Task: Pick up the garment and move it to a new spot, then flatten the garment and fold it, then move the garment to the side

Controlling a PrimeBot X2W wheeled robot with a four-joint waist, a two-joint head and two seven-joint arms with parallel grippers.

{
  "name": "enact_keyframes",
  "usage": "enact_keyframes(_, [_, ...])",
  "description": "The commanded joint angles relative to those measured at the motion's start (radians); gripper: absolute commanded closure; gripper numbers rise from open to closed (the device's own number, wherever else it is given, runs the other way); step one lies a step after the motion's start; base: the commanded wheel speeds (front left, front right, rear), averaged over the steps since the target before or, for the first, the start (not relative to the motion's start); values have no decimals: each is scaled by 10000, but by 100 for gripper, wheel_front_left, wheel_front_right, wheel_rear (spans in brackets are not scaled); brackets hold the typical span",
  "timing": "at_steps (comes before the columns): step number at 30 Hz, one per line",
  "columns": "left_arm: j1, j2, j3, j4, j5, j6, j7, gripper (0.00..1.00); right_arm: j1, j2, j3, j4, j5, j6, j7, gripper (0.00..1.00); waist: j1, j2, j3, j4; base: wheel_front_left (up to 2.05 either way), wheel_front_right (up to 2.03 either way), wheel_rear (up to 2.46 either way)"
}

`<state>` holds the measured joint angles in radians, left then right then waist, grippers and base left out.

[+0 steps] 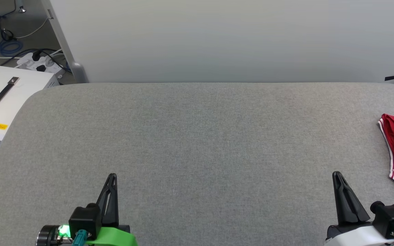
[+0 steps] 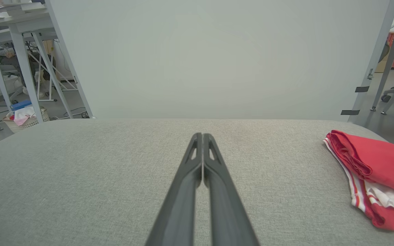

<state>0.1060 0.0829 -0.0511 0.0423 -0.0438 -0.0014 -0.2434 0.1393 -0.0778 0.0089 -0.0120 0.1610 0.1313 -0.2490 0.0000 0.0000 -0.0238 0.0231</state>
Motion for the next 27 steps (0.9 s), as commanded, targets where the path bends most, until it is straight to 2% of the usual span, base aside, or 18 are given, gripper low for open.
enact_keyframes(1, [-72,-24,38,-29,30,1,78,100,-101,15,-1,7,-74,0,85,100,0,0,4,-3,0,0,0])
enact_keyframes(27, [-290,-91,142,-116,120,4,597,100,-385,72,-21,32,-412,-2,615,100,0,0,55,-54,0,0,0])
